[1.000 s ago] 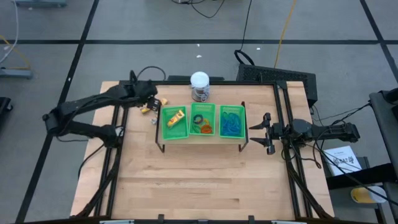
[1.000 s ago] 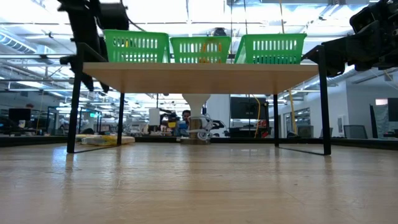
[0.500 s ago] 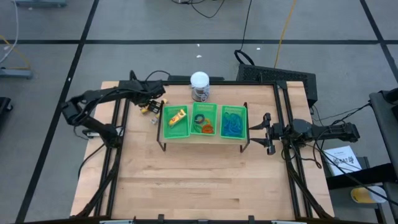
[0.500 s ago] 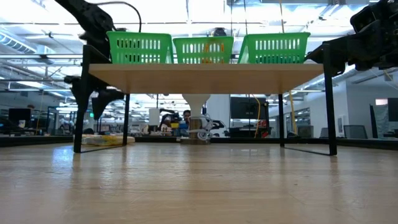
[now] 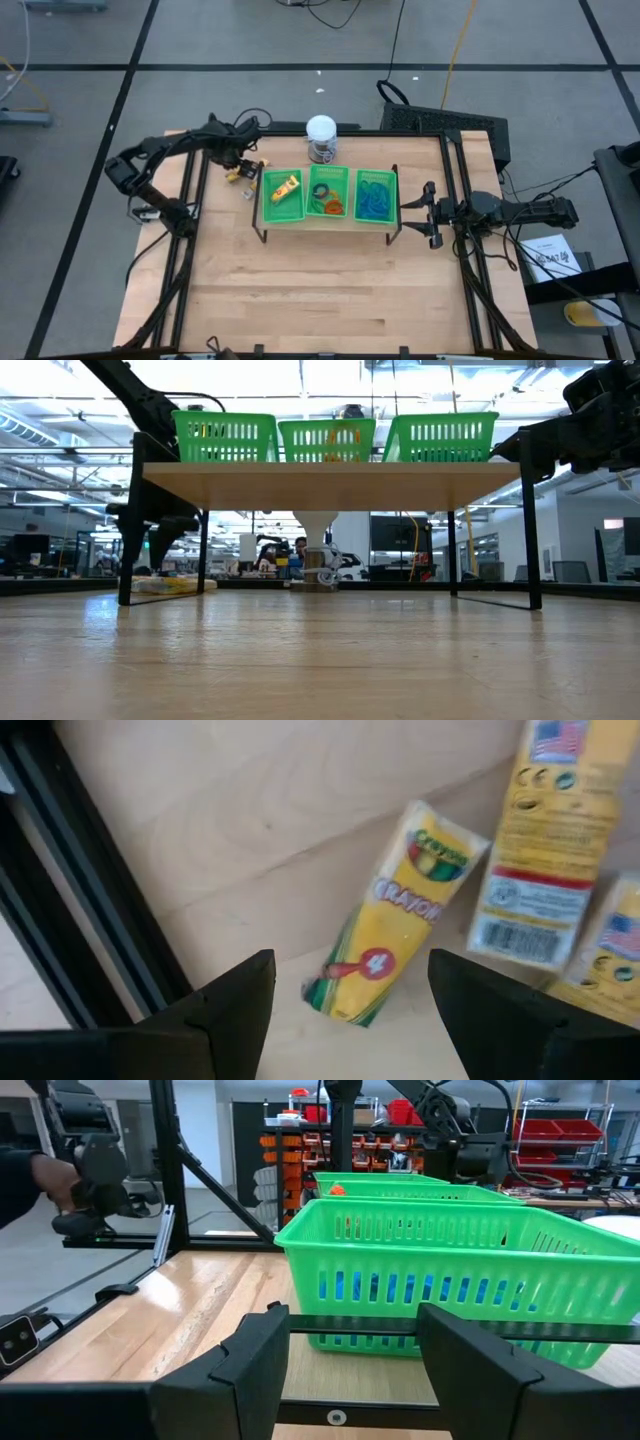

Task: Pick & Place Office Desk Supplies
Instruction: Put the crayon box into the left green bin on the shelf

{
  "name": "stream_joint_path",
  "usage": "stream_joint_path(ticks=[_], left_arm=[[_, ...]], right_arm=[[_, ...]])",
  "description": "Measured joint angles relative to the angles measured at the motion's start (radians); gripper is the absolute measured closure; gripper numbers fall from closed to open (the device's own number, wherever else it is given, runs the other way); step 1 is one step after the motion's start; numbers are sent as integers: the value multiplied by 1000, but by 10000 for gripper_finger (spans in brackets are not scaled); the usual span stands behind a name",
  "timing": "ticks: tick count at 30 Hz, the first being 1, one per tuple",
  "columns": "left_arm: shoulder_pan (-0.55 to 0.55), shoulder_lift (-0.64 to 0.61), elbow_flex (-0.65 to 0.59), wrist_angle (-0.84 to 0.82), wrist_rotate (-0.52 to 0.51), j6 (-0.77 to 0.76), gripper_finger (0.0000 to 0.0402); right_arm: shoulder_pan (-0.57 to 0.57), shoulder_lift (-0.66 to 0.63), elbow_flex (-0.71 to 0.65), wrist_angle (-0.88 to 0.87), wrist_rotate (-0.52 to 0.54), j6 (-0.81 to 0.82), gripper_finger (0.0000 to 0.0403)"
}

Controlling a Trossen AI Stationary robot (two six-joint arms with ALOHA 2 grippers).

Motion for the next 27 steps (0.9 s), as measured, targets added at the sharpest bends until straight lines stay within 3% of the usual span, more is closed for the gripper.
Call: stream_joint_path(ticks=[9, 16, 27], left_arm=[[42, 0, -8, 21, 73, 61, 130], [67, 0, -97, 53, 104, 70, 131], [55, -4, -194, 254, 110, 155, 131]], right_arm=[[0, 0, 0, 0, 1, 0, 190], [0, 0, 0, 0, 1, 0, 190], [0, 0, 0, 0, 1, 0, 190]])
